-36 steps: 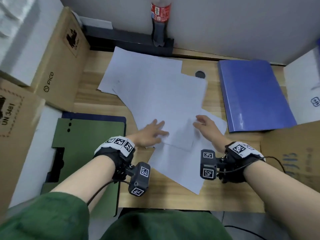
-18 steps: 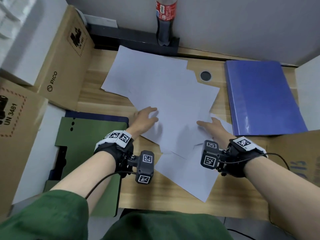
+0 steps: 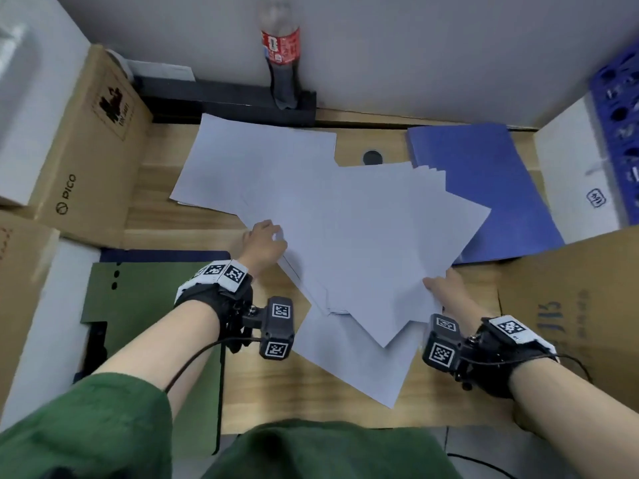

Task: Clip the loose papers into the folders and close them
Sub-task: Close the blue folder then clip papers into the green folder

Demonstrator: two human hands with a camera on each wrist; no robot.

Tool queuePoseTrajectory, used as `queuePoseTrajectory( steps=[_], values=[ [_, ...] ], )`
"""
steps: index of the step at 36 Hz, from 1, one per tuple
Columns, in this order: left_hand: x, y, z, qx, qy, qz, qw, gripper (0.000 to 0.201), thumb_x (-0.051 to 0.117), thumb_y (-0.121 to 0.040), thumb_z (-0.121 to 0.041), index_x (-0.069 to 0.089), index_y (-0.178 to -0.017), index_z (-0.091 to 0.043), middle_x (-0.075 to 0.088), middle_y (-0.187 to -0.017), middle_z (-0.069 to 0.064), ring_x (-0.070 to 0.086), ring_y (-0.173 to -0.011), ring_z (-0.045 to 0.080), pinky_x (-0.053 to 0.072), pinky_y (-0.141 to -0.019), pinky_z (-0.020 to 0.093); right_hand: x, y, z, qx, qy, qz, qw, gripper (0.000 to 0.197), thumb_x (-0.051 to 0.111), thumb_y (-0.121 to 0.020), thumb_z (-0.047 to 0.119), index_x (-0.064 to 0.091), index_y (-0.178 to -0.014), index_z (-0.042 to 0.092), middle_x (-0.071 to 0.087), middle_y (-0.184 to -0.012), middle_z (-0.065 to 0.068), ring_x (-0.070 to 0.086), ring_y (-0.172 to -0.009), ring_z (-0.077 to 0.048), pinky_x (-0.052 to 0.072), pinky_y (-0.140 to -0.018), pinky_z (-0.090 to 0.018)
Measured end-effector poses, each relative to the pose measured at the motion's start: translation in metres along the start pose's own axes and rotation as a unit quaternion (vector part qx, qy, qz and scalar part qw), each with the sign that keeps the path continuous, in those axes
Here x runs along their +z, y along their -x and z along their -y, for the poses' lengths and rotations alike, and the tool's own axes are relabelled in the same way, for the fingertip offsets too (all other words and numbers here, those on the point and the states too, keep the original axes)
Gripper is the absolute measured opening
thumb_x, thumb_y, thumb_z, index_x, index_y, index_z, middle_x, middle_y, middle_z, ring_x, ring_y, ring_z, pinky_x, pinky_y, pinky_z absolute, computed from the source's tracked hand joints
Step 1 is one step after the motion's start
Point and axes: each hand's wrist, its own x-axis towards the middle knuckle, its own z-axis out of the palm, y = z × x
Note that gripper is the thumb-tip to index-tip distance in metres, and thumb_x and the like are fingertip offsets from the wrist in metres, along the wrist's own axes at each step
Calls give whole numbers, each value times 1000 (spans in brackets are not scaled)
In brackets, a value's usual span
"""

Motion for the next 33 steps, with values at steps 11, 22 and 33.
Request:
queuePoseTrajectory(
  steps=[11,22,33],
  values=[
    [-14,6,8,-118,-89,-44,988,58,44,-83,-27,35,-137,-5,12,-153,7,11,-142,31,20,-115,45,-19,18,-51,54,-43,-65,995,29,43,-89,-4,56,-115,-7,63,-93,-21,60,-81,-30,41,-58,-25],
    [36,46,-21,103,-29,129,986,44,47,-93,-12,47,-137,-5,47,-138,16,40,-131,34,31,-107,40,5,21,-30,42,-128,-14,991,26,59,-89,2,52,-114,3,61,-86,-10,57,-66,-19,45,-55,-26],
    [34,57,-1,95,-8,171,981,63,42,-98,-7,12,-153,-12,6,-160,-3,6,-149,14,7,-117,28,14,37,-25,95,-74,53,991,24,55,-93,6,53,-116,3,58,-79,-10,55,-63,-22,42,-35,-17]
  ],
)
